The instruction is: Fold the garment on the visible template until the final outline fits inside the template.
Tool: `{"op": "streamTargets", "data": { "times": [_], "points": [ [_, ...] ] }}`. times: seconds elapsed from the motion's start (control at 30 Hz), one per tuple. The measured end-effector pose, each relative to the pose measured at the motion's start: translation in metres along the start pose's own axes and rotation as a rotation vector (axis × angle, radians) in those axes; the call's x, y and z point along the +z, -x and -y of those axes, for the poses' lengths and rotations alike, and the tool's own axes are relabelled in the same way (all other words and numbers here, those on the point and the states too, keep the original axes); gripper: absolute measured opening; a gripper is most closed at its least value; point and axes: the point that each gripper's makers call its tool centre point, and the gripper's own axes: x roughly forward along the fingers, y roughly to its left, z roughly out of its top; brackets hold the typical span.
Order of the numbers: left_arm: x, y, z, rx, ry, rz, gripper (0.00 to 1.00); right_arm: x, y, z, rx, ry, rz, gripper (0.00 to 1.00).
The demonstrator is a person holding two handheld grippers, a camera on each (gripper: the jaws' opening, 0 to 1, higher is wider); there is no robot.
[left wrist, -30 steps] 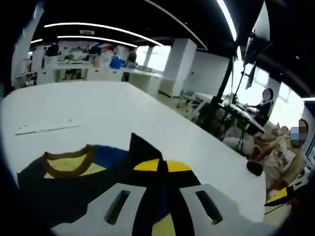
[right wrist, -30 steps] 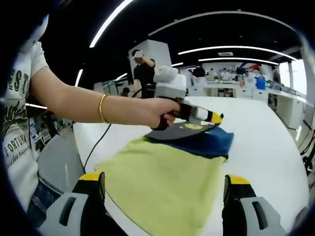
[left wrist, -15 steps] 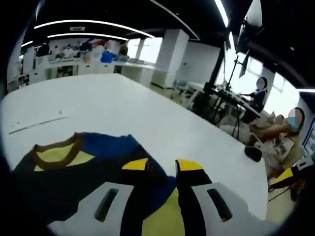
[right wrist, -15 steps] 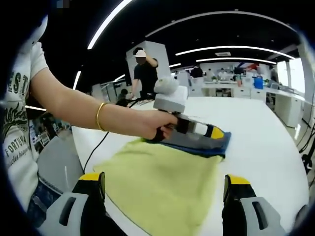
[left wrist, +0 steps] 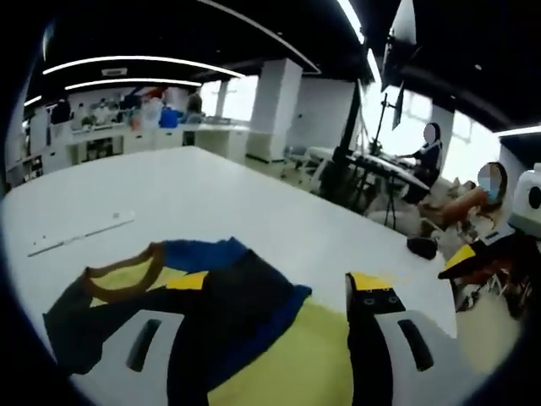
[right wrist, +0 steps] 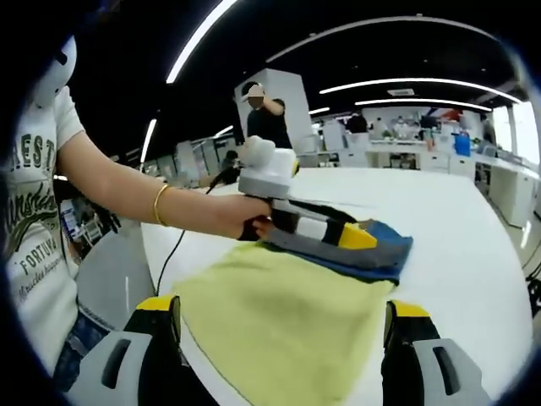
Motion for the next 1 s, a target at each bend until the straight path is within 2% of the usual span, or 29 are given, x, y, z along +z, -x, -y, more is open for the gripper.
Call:
{"op": "streamTargets", "data": {
  "times": [0.07,0.3,0.47,0.6,0.63,0.67,0.8,1.0],
  "points": [
    [0.001,0.008,0.002,-0.016,0.007,0.025,0.72,0.000,0.001,-0.001,0.017,0.004,-0.011,0.99],
    [-0.005,0.042,0.006,-0.045,-0.021,0.026,0.90,0.001,0.005,-0.005,0.056,0.049,-0.059,0.99],
    [-0.008,0.064,0.010,-0.057,-0.052,0.021,0.99,-0.001,0.006,-0.006,0.072,0.078,-0.094,0.99],
    [-0.016,0.082,0.009,-0.055,-0.049,-0.001,0.99,-0.004,0.007,-0.007,0.089,0.098,-0.121,0.99],
    [-0.017,0.087,0.011,-0.061,0.006,0.004,0.99,-0.004,0.008,-0.008,0.093,0.103,-0.126,0.99],
    [-0.017,0.091,0.012,-0.067,0.024,0.002,0.99,-0.006,0.009,-0.008,0.101,0.110,-0.140,0.99],
    [-0.020,0.111,0.014,-0.057,-0.024,-0.001,0.99,-0.011,0.012,-0.010,0.115,0.138,-0.182,0.99],
    [-0.036,0.146,0.023,-0.056,-0.056,-0.029,0.99,-0.019,0.015,-0.015,0.140,0.166,-0.225,0.99]
  ]
}}
